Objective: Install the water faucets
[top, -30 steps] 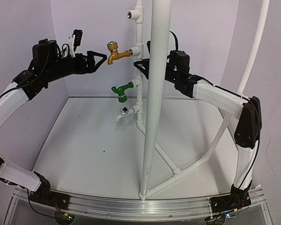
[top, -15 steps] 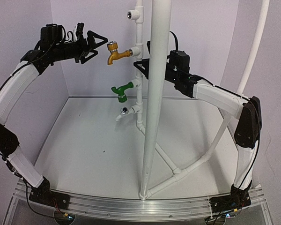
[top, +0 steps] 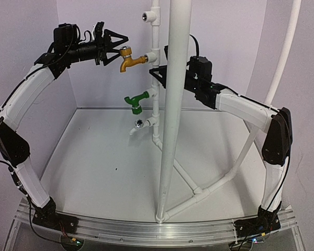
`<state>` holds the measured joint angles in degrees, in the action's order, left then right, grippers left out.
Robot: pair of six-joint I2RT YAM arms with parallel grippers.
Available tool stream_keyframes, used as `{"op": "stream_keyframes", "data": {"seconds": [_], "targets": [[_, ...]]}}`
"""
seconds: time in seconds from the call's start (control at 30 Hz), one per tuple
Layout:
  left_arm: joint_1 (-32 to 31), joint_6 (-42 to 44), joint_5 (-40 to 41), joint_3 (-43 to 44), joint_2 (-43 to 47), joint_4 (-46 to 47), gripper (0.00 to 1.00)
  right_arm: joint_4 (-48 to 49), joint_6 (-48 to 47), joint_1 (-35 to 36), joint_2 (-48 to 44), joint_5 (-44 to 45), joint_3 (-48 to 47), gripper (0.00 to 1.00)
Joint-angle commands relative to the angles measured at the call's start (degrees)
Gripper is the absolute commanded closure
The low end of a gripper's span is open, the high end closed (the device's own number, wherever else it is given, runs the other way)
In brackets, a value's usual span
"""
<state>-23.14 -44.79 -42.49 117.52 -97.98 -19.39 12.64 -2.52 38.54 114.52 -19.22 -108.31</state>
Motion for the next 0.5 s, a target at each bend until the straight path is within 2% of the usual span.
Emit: {"op": "stream_keyframes", "data": {"seconds": [0.0,0.3,0.47], "targets": [[0.11,-3.16,-5.59,3.95,-1.04,5.97,0.2,-3.68,3.68,4.08,-1.67,-13.47,0.13,1.0],[-0.32,-3.8,-9.65,3.64,-1.11,10.57,0.4,-3.71,3.69,4.1,-1.43,-13.15,0.03,1.0],[-0.96,-1.76,-9.98,3.83,-1.12,9.6,0.5,-3.83,3.83,4.08,-1.11,-13.03,-0.22,1.0]]}}
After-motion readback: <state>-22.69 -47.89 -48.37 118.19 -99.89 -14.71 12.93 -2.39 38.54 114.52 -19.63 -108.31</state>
